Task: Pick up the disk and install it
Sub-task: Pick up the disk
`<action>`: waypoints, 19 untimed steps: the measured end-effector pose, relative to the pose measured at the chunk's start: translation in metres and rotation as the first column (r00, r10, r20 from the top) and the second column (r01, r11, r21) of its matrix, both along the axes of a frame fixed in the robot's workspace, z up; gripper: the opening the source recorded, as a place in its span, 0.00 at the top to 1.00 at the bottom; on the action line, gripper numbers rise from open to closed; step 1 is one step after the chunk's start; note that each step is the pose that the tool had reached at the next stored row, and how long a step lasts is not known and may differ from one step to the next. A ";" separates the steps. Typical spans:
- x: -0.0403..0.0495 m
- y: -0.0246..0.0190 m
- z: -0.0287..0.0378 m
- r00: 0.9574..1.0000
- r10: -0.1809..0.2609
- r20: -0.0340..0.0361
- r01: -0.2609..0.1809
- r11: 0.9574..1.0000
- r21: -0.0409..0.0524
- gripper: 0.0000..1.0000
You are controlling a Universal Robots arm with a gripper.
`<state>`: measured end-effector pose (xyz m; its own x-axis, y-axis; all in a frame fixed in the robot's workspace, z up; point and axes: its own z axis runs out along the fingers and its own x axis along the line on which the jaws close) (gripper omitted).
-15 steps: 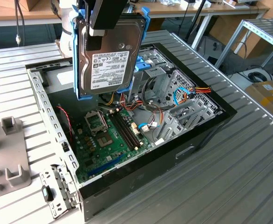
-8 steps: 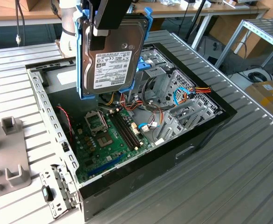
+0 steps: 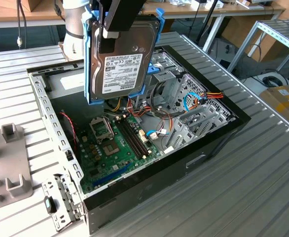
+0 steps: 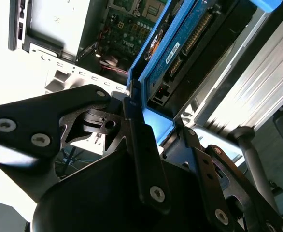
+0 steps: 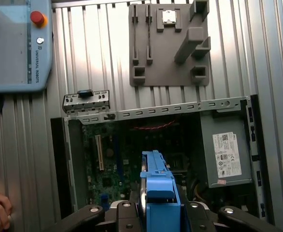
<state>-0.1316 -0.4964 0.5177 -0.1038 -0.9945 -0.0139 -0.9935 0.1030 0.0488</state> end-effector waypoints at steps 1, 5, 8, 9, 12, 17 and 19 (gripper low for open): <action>0.0006 0.0000 0.0000 1.000 0.000 0.000 0.000 1.000 0.000 0.63; 0.0033 0.0000 -0.0004 1.000 0.000 0.000 0.000 1.000 0.000 0.63; 0.0059 0.0000 -0.0007 1.000 0.000 0.000 0.000 1.000 0.000 0.63; 0.0065 0.0000 -0.0007 1.000 0.000 0.000 0.000 1.000 0.000 0.63; 0.0243 0.0000 -0.0029 1.000 0.000 0.000 0.000 1.000 -0.002 0.63; 0.0257 -0.0004 -0.0032 1.000 0.000 0.000 0.000 1.000 -0.002 0.63; 0.0258 -0.0014 -0.0033 1.000 0.000 0.000 0.000 1.000 -0.002 0.63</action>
